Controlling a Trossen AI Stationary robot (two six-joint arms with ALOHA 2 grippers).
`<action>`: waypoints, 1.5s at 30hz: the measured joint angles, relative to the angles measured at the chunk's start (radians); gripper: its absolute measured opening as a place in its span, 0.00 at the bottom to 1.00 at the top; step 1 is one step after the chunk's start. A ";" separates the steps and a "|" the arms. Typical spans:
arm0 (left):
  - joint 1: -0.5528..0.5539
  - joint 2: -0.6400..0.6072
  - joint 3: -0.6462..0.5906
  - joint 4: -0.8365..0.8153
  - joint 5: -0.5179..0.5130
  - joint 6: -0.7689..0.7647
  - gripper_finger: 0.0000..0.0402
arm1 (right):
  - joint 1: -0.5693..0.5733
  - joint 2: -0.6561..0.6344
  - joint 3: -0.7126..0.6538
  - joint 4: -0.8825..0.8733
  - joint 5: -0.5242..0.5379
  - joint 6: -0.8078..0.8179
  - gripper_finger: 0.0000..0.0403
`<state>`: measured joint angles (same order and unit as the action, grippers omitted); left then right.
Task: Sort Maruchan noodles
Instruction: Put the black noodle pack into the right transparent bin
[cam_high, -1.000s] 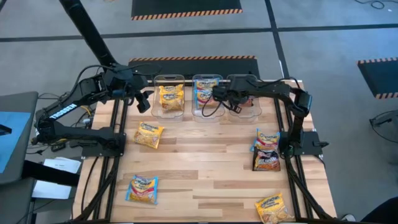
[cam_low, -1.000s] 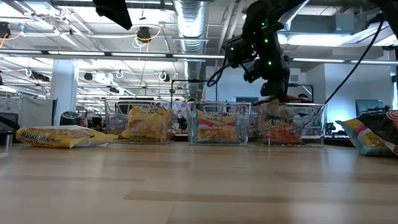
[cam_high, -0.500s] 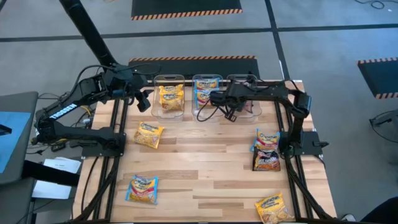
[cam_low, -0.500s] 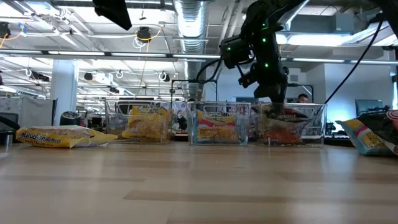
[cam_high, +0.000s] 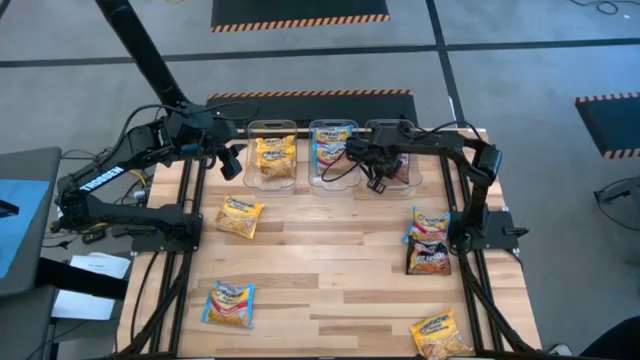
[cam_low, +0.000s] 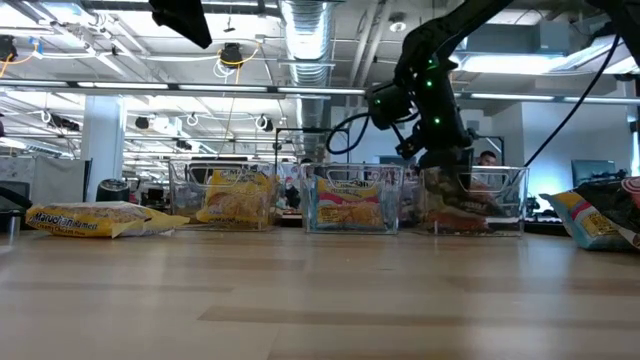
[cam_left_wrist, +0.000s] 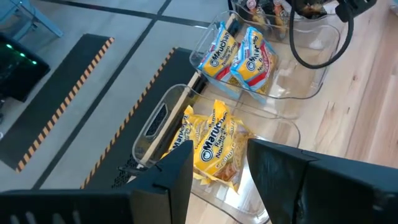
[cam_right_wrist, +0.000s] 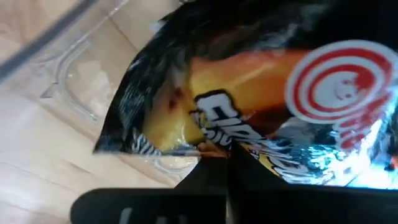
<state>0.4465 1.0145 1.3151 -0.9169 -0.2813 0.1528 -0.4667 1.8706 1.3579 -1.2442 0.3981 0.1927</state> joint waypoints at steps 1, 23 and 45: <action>0.000 0.000 0.000 0.000 0.000 0.000 0.35 | 0.000 0.000 0.000 0.005 -0.004 -0.017 0.01; 0.000 0.000 0.000 0.000 -0.022 -0.020 0.35 | -0.087 0.000 0.000 0.049 -0.111 -0.255 0.35; 0.000 0.000 0.000 0.000 -0.022 -0.022 0.35 | -0.108 0.000 0.071 -0.068 -0.190 -0.273 0.48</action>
<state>0.4461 1.0146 1.3151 -0.9169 -0.3035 0.1306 -0.5748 1.8706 1.4292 -1.3125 0.2082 -0.0803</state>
